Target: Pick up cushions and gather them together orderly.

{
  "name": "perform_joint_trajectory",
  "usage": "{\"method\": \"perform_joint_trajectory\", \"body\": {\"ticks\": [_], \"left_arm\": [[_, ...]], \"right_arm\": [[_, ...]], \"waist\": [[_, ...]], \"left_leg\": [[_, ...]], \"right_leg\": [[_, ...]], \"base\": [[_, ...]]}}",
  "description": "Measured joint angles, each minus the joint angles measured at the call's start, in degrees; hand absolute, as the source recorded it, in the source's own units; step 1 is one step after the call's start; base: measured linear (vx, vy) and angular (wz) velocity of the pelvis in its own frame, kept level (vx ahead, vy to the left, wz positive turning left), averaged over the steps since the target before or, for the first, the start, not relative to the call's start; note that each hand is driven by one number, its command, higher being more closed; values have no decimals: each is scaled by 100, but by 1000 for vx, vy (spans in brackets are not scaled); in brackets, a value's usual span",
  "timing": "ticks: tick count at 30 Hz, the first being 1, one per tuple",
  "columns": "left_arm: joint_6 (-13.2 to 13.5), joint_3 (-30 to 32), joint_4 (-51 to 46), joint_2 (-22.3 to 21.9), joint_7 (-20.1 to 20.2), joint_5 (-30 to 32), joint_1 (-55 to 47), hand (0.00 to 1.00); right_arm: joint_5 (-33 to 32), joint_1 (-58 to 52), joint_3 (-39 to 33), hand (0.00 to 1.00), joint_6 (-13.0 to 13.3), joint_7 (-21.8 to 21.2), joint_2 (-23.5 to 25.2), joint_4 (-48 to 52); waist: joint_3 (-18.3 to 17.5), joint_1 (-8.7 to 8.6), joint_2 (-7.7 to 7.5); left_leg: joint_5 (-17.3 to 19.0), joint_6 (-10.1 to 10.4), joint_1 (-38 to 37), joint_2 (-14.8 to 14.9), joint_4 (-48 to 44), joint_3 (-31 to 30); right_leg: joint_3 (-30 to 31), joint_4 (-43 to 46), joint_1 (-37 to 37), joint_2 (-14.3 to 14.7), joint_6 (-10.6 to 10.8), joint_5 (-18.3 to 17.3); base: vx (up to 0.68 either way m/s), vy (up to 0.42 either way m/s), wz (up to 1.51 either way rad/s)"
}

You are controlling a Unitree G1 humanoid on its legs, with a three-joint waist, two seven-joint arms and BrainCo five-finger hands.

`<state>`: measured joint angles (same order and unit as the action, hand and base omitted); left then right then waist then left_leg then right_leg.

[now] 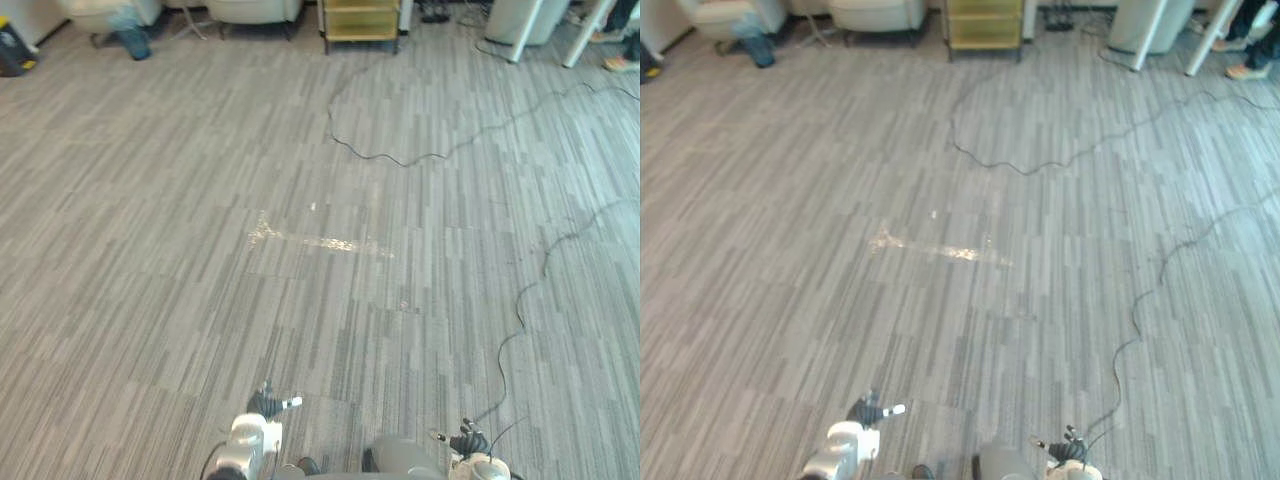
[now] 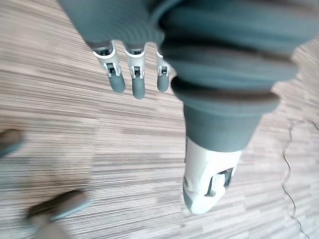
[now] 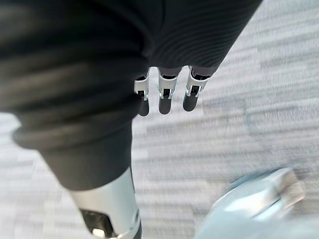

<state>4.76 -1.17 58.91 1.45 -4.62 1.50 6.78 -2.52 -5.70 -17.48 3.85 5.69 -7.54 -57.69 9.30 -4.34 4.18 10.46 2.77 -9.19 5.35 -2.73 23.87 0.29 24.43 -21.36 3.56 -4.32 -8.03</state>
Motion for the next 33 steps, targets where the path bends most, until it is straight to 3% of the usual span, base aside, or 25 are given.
{"method": "perform_joint_trajectory", "body": {"ticks": [1,4,6,8,11,12,13,14,15,17,19,20,21,22,23,24,25,26,27,28,29,30,31,32,33], "left_arm": [[-12,-9,31,-30,4,27,-7,0],[-22,49,3,-231,38,178,-122,0],[-40,138,-375,-382,43,182,-407,0],[-40,137,-582,-413,34,174,-543,0],[-36,178,-651,-419,28,173,-539,0],[-39,173,-641,-418,29,174,-562,0],[-41,158,-553,-418,31,174,-604,0],[-41,132,-519,-417,31,174,-612,0],[-5,57,-521,-413,29,173,-665,0],[66,10,-501,-408,21,174,-661,0],[111,2,-435,-405,33,174,-704,0],[98,-29,-416,-408,37,174,-768,0],[104,-27,-405,-407,36,175,-802,0],[97,-27,-300,-319,38,174,-815,0],[91,-91,-201,-249,43,175,-807,0],[85,-255,-141,-199,80,174,-797,0],[58,-374,-72,-160,113,168,-714,0],[33,-374,-52,-181,112,162,-712,0],[16,-386,-38,-194,112,162,-697,0],[-39,-452,67,-216,115,133,-684,0],[-42,-462,135,-253,117,81,-669,0],[-41,-470,149,-280,115,52,-674,0],[-41,-468,147,-282,114,51,-670,0],[-17,-422,133,-256,114,50,-677,0],[-7,-389,104,-184,106,50,-675,0]], "right_arm": [[-3,-10,-60,0,-5,3,-1,-12],[-156,-61,-307,0,-16,35,106,82],[-366,-340,-253,0,-37,56,296,426],[-491,-388,-244,0,-34,62,343,621],[-494,-197,-264,0,-16,60,272,757],[-491,-145,-269,0,-18,62,245,717],[-487,-21,-389,0,-21,69,239,599],[-485,8,-431,0,-17,76,236,541],[-482,74,-500,0,-9,100,209,381],[-458,143,-496,0,6,115,80,192],[-427,65,-503,0,6,113,67,174],[-424,-186,-517,0,5,105,22,166],[-412,-243,-517,0,5,97,22,163],[-413,-315,-538,0,-2,97,125,69],[-408,-490,-587,0,-29,100,204,-24],[-378,-599,-606,0,-41,108,278,-161],[-323,-541,-577,0,-57,81,318,-270],[-245,-438,-580,0,-58,60,303,-301],[-231,-383,-581,0,-56,56,293,-288],[-208,-301,-547,0,-42,44,273,-177],[-208,-286,-464,0,-4,41,243,-139],[-207,-284,-417,0,14,33,236,-117],[-208,-284,-413,0,14,31,244,-102],[-211,-294,-398,0,7,33,294,8],[-216,-325,-306,0,14,31,316,64]], "waist": [[-20,-1,26],[110,11,-60],[188,43,-229],[93,165,-290],[95,308,-295],[94,329,-294],[114,343,-314],[115,344,-313],[104,354,-235],[47,401,-52],[-3,423,-49],[-186,387,-47],[-214,400,-19],[-328,394,-251],[-489,353,-472],[-612,280,-584],[-573,207,-686],[-530,221,-673],[-507,208,-647],[-384,144,-501],[-265,108,-368],[-227,96,-181],[-235,95,-145],[-246,88,-105],[-274,51,-232]], "left_leg": [[2,7,15,52,-72,-7],[-73,81,673,496,-2378,-347],[-140,190,1374,1113,-5221,-694],[-131,172,1868,1344,-5802,-497],[-56,42,2567,1204,-4786,95],[-55,41,2644,1053,-4271,172],[-120,109,2635,610,-2753,234],[-192,148,2617,490,-2287,219],[-448,358,2703,275,-1199,96],[-575,384,3031,209,-847,-67],[-742,44,3125,-111,-836,-97],[-1058,-626,3057,-498,-925,-72],[-1229,-858,3007,-580,-917,-129],[-1555,-1016,2827,-849,-910,-244],[-1366,-1158,2628,-1075,-738,-274],[-1131,-942,2345,-1263,-529,-486],[-982,-870,2076,-1356,-418,-617],[-835,-844,1860,-1352,-376,-626],[-770,-821,1760,-1342,-366,-665],[-590,-752,1306,-1237,-337,-780],[-492,-741,931,-1090,-287,-876],[-476,-737,512,-844,-215,-990],[-476,-736,459,-786,-219,-998],[-458,-703,292,-643,-224,-1040],[-282,-393,115,-635,-242,-1063]], "right_leg": [[1,53,8,25,-11,-64],[-15,146,541,-27,-140,-399],[-150,-233,1664,-1,-97,-423],[-113,-522,2103,4,-48,-456],[361,-1064,2521,2,-68,-504],[447,-1119,2573,-10,-67,-504],[601,-1244,2814,-58,-66,-504],[667,-1298,2900,-63,-66,-504],[831,-1494,3157,-5,-65,-505],[1132,-1788,3430,132,77,-698],[1244,-1909,3759,16,47,-1035],[1393,-1533,3807,-21,80,-1250],[1419,-1284,3761,24,150,-1289],[1353,-279,3488,-69,270,-1354],[1213,617,3106,-193,567,-1179],[1049,1802,2645,-194,1308,-549],[927,3003,2008,-288,1473,-253],[756,3602,1552,-432,1126,-513],[654,3752,1413,-487,984,-621],[316,3942,1089,-656,681,-946],[209,3817,969,-636,575,-1160],[108,3273,600,-575,519,-1358],[107,3096,506,-559,517,-1374],[152,2130,185,-564,643,-1304],[408,637,137,-672,774,-681]], "base": [[461,-244,22],[479,-306,23],[397,-199,43],[320,-179,13],[306,-106,-21],[298,-49,-52],[256,-41,-48],[481,-58,-62],[296,-29,-45],[417,49,-80],[516,117,-77],[511,98,-54],[690,88,-64],[581,43,-23],[808,34,16],[779,15,60],[873,22,44],[491,6,15],[476,8,-3],[483,-21,9],[706,-76,25],[569,-121,25],[524,-193,51],[609,-316,79],[502,-273,84]]}}
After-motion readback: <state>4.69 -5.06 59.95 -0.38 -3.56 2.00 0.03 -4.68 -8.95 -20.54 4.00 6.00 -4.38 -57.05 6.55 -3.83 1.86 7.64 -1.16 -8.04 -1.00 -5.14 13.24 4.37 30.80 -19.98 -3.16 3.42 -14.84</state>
